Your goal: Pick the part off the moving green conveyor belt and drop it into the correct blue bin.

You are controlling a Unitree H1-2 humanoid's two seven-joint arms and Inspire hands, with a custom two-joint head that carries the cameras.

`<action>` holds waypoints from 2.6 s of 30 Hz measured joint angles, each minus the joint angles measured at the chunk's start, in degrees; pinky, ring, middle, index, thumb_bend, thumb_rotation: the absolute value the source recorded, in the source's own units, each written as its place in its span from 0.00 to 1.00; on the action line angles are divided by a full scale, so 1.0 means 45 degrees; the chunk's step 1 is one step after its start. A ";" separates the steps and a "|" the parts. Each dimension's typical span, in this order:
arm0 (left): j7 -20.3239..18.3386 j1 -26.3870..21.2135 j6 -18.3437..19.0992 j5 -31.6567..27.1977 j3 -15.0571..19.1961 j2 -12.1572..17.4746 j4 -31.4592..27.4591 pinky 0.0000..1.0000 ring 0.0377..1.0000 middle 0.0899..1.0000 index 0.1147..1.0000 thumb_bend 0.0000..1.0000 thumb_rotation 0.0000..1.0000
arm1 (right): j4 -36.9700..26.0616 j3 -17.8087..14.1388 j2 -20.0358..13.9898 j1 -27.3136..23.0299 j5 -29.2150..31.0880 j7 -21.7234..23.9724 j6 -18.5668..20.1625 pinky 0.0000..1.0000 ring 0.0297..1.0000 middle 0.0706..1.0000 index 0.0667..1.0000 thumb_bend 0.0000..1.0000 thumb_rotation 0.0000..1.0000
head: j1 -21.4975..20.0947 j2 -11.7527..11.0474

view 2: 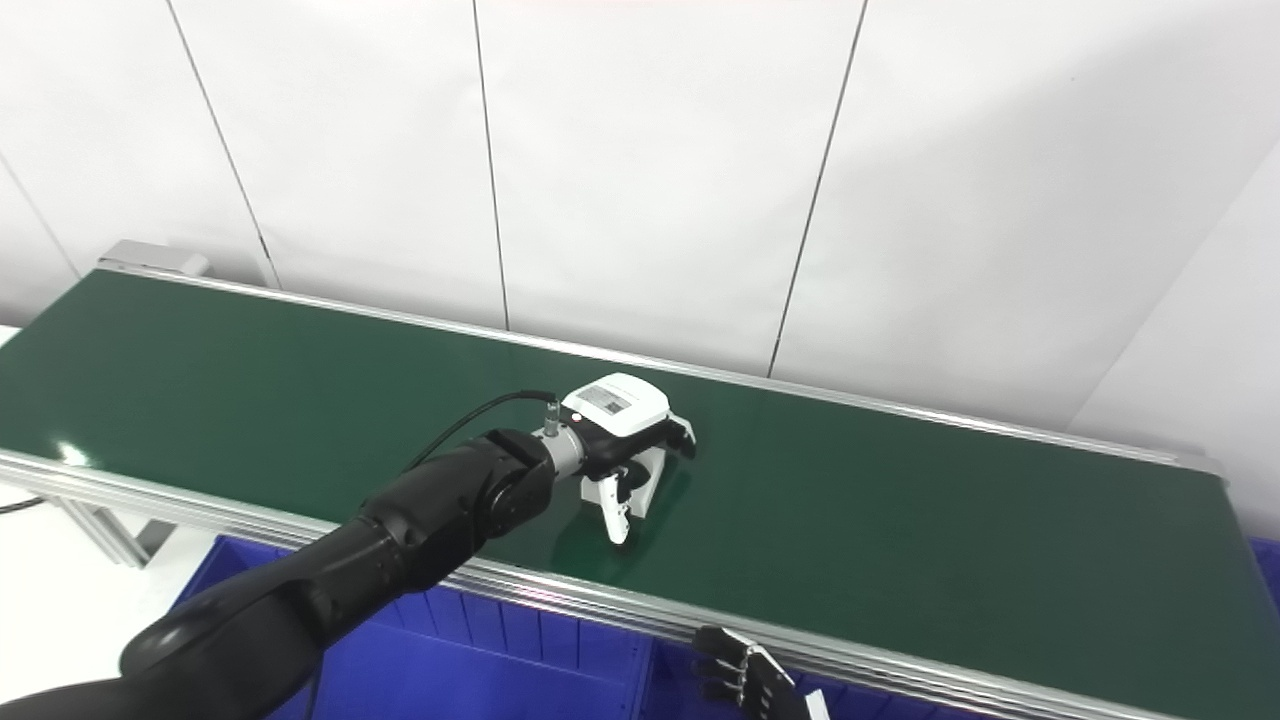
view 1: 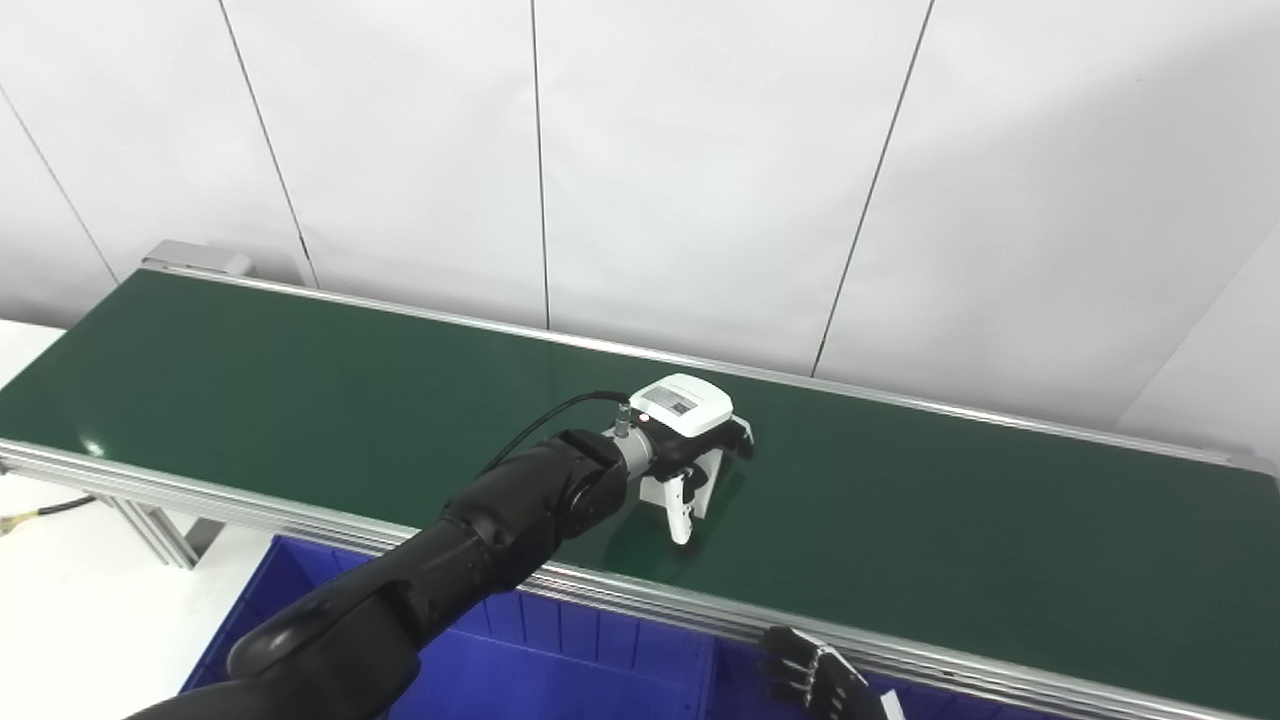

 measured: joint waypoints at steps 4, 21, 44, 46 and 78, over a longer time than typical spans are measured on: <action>0.0254 -0.0001 0.0712 0.0148 0.0200 0.0029 0.0103 0.33 0.36 0.44 0.48 0.50 0.00 | 0.0000 -0.0027 0.0003 0.0016 0.0055 0.0025 0.0000 0.66 0.71 0.74 0.72 0.89 0.11 | -0.0039 0.0020; -0.0435 0.0152 0.1584 0.0044 0.0336 0.0364 -0.0989 0.30 0.35 0.42 0.48 0.50 0.00 | -0.0012 -0.0112 0.0062 0.0112 0.0266 0.0172 0.0000 0.66 0.71 0.74 0.73 0.90 0.12 | 0.0117 0.0136; -0.6721 0.1700 0.6211 -0.4638 0.3810 0.1258 -1.0576 0.40 0.43 0.45 0.42 0.50 0.00 | -0.1033 -0.1002 -0.0051 -0.0114 0.0930 0.1381 0.0000 0.64 0.71 0.75 0.74 0.89 0.13 | 0.2147 0.3280; -0.6912 0.2156 0.6511 -0.4783 0.3946 0.1412 -1.1263 0.41 0.44 0.45 0.42 0.50 0.00 | -0.1147 -0.1091 -0.0072 -0.0113 0.1017 0.1446 0.0001 0.64 0.71 0.75 0.74 0.90 0.14 | 0.2362 0.3572; -0.5619 0.7517 0.7072 -0.3275 0.3944 0.1547 -1.5848 0.37 0.38 0.44 0.47 0.50 0.00 | -0.2167 -0.1618 -0.0653 -0.0324 0.2408 0.2056 0.0023 0.64 0.72 0.74 0.74 0.89 0.10 | 0.4785 0.4375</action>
